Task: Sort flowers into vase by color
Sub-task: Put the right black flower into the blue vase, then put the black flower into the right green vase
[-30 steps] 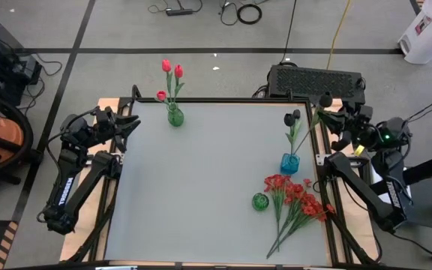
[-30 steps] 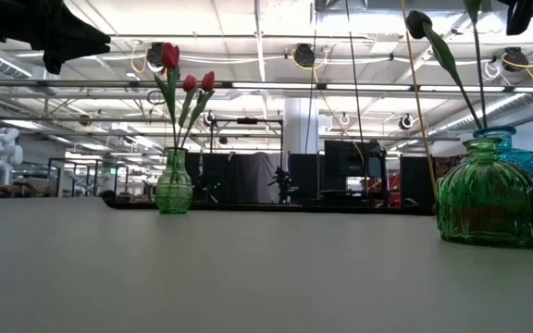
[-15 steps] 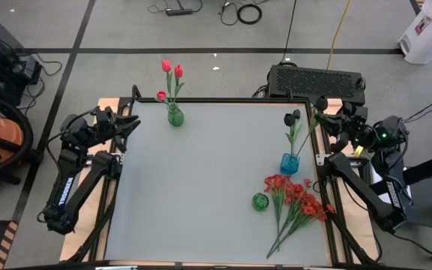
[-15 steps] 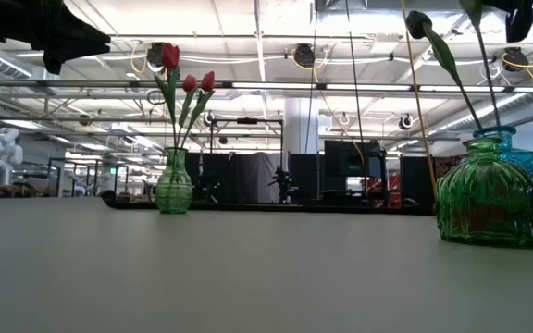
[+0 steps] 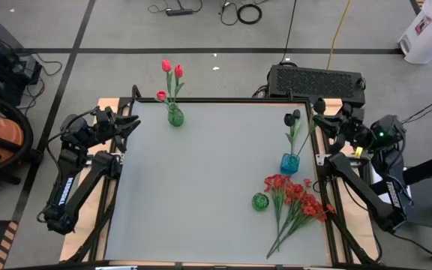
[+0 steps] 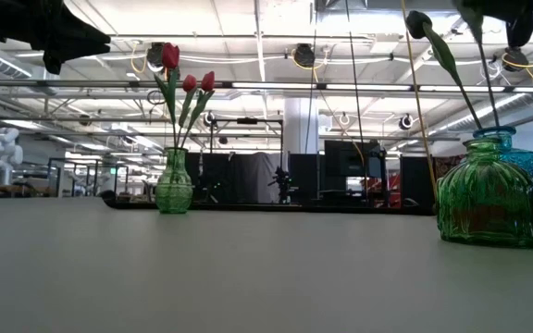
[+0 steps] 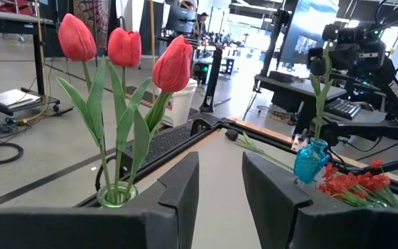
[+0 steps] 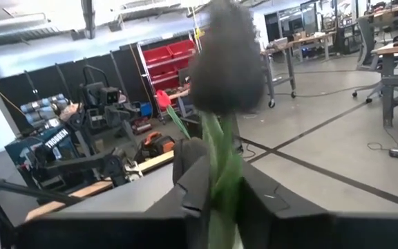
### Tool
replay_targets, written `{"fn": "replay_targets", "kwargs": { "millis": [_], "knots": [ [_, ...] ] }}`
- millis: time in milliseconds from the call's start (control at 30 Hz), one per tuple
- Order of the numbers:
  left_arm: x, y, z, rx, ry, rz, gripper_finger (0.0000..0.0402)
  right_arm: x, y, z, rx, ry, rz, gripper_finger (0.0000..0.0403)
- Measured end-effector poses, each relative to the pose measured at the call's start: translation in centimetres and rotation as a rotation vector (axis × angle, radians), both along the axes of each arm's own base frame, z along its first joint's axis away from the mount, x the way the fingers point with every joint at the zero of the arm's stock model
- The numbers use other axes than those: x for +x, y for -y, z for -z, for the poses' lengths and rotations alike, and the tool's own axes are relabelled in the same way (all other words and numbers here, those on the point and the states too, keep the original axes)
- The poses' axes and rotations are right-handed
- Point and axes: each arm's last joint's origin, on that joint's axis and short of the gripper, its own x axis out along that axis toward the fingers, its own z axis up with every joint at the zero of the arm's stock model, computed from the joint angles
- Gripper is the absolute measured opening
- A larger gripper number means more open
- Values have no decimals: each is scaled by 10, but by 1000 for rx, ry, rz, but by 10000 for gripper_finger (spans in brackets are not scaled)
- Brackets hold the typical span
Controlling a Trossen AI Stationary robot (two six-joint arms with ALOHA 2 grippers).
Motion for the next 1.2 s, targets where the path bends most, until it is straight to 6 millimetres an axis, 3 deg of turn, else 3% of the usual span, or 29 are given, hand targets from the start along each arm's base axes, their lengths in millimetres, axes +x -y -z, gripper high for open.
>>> {"fn": "replay_targets", "kwargs": {
  "millis": [533, 967, 1200],
  "knots": [
    [0, 0, 0, 0, 0, 0, 118, -1, -2, 3, -23, -58, 2, 188],
    [0, 0, 0, 0, 0, 0, 118, -20, -34, -18, -76, -175, 13, 212],
    [0, 0, 0, 0, 0, 0, 118, -31, -44, -26, -89, -230, 205, 211]
  ]
}}
